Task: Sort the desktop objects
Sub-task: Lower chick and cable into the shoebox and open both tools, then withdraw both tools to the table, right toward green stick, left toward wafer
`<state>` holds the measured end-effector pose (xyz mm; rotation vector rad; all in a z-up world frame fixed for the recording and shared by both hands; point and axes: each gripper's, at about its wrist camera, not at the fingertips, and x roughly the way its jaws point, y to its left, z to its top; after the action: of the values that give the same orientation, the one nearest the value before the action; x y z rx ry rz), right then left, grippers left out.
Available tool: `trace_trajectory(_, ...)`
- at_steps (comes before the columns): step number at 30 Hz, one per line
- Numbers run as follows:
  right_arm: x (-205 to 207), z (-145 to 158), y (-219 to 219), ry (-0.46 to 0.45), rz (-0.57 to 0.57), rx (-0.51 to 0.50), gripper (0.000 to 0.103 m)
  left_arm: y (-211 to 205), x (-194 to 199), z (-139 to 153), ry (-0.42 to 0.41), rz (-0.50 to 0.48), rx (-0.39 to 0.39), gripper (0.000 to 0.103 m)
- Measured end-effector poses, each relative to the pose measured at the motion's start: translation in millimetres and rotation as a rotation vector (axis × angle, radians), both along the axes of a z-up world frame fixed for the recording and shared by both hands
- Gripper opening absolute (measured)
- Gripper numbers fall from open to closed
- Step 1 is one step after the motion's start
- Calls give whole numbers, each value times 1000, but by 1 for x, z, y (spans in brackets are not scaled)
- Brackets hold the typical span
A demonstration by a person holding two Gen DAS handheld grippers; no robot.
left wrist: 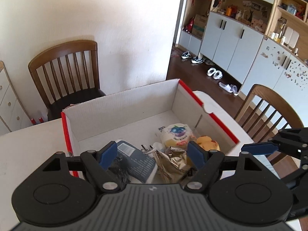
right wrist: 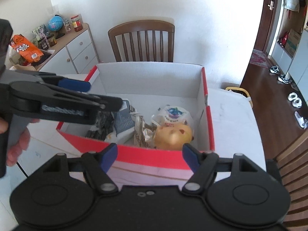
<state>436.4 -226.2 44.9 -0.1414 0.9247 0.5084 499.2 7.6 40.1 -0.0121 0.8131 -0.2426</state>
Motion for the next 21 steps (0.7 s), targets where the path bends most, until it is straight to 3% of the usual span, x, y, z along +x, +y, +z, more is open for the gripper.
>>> trace_trajectory(12,-44,-7,-19,-24,-42,-24,74,23,-74,22,-56,-25,-34,80)
trace_trajectory(21,-76,-37,-23,-23,-59,-64,74,59,-138,-2,-28,1,-54,81)
